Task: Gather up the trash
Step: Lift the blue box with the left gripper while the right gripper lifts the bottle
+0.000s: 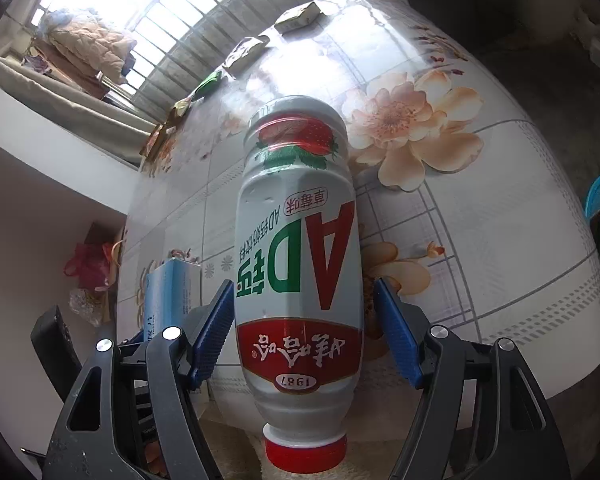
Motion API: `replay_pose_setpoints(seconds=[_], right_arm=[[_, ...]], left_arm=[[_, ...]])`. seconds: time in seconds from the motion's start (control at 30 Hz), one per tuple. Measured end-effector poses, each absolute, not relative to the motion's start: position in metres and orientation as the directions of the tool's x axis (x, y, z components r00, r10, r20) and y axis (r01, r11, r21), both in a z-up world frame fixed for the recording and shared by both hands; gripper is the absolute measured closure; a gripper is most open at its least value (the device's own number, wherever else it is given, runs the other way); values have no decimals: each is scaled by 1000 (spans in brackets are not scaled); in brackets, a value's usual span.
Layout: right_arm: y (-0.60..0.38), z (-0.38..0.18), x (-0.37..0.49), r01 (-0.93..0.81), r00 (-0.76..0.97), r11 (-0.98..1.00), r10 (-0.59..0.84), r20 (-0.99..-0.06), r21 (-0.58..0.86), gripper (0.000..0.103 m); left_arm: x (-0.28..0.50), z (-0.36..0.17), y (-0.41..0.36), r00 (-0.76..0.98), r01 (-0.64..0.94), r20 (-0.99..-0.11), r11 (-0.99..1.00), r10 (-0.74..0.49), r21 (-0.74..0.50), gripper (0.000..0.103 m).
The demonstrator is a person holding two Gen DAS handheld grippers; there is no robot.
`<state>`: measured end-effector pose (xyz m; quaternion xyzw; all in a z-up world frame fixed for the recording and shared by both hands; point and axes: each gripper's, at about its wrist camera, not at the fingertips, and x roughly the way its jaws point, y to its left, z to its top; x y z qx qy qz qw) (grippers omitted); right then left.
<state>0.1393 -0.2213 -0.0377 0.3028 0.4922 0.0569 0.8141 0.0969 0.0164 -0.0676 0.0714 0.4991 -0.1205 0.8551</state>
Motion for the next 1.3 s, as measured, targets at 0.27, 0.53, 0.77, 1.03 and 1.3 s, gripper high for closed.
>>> replay_pose_setpoints(seconds=[0.27, 0.53, 0.77, 1.03, 1.3], right_arm=[[-216, -38, 139, 198, 504, 822, 383, -774, 535, 36], [-211, -37, 140, 193, 502, 837, 363, -785, 511, 36], [-209, -37, 141, 190, 509, 848, 345, -789, 494, 36], [-209, -39, 141, 191, 514, 865, 315, -798, 464, 43], [-209, -39, 138, 189, 525, 861, 318, -789, 473, 49]], left_arm=[[96, -66, 15, 484, 275, -865, 962, -136, 2, 15], [94, -64, 15, 494, 274, -858, 962, -139, 2, 26], [92, -64, 17, 497, 274, -855, 962, -145, -4, 27], [91, -63, 17, 499, 273, -854, 962, -146, -5, 27], [90, -62, 17, 502, 269, -853, 963, -147, -7, 27]])
